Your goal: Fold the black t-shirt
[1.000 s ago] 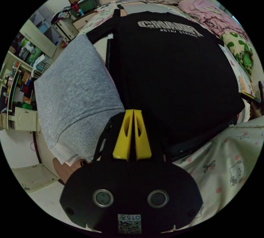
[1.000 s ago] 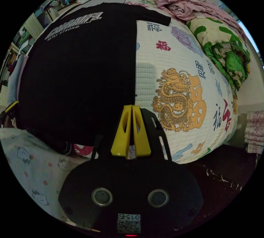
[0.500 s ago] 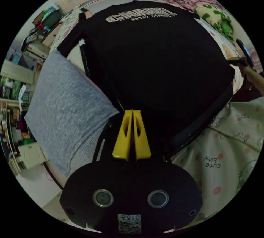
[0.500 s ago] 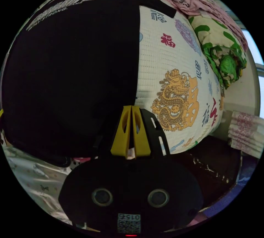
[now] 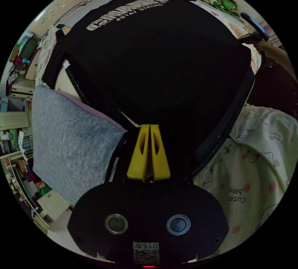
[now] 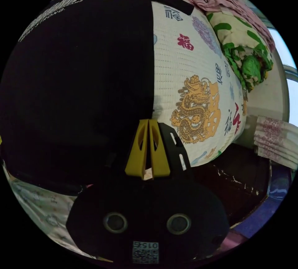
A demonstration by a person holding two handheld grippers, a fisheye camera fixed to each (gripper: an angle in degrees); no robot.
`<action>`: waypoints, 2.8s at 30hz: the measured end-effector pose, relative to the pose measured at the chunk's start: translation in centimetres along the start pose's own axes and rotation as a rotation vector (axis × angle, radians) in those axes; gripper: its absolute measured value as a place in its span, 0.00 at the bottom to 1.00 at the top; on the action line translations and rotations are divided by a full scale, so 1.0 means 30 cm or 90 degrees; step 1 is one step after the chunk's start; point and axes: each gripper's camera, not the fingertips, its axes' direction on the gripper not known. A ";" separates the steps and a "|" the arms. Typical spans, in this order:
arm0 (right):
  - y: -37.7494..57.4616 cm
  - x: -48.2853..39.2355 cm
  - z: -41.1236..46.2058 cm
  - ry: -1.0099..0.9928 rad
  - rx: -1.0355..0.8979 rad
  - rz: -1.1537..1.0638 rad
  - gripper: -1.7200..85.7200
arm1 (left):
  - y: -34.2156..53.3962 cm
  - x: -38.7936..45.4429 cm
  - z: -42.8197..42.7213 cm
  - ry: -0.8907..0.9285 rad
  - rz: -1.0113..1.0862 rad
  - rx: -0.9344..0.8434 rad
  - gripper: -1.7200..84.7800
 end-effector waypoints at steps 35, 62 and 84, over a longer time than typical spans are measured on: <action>-0.067 2.199 -1.632 -0.516 0.504 0.263 0.11 | -0.544 -0.495 -0.797 -0.018 -0.178 0.161 0.04; -1.124 2.723 -1.629 -0.820 0.524 0.394 0.01 | -2.985 -0.056 -0.339 0.173 -0.082 0.202 0.09; -1.410 1.937 -1.963 -0.646 0.547 -0.029 0.16 | -1.638 -0.796 -0.402 0.287 -0.222 0.410 0.02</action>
